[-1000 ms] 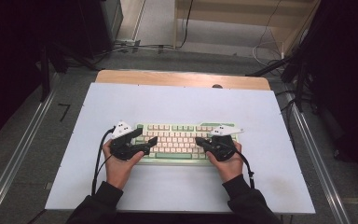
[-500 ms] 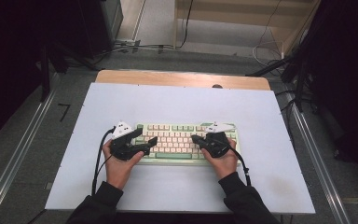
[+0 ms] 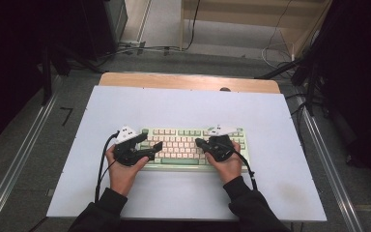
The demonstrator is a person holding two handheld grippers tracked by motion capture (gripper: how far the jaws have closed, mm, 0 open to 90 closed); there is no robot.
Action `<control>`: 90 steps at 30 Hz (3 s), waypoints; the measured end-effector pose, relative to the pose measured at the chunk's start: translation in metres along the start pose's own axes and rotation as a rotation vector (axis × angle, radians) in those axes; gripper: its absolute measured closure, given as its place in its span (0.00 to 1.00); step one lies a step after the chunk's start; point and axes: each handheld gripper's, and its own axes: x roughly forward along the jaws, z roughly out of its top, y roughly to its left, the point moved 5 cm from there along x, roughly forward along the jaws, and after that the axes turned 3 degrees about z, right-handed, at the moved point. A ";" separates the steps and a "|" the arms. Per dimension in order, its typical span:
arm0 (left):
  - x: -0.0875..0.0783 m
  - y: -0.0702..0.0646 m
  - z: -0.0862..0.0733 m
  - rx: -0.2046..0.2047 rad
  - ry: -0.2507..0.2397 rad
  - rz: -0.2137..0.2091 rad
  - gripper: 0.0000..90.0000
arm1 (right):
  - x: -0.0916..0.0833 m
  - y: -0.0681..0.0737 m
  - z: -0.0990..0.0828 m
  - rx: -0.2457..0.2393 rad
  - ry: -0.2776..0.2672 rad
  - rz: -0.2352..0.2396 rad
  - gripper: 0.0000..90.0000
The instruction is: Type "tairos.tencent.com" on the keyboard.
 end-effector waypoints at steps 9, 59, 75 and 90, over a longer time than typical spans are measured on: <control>-0.001 0.000 0.000 -0.003 -0.003 0.002 0.31 | 0.004 -0.003 -0.003 0.003 0.024 -0.016 0.98; 0.008 -0.005 -0.010 0.064 0.083 -0.072 1.00 | -0.045 -0.009 -0.002 0.090 -0.105 0.021 0.37; 0.021 -0.001 -0.017 0.076 0.150 -0.031 1.00 | -0.047 -0.009 -0.008 0.098 -0.096 0.015 0.38; 0.026 -0.001 -0.020 0.077 0.182 -0.025 1.00 | -0.048 -0.009 -0.009 0.096 -0.095 0.016 0.38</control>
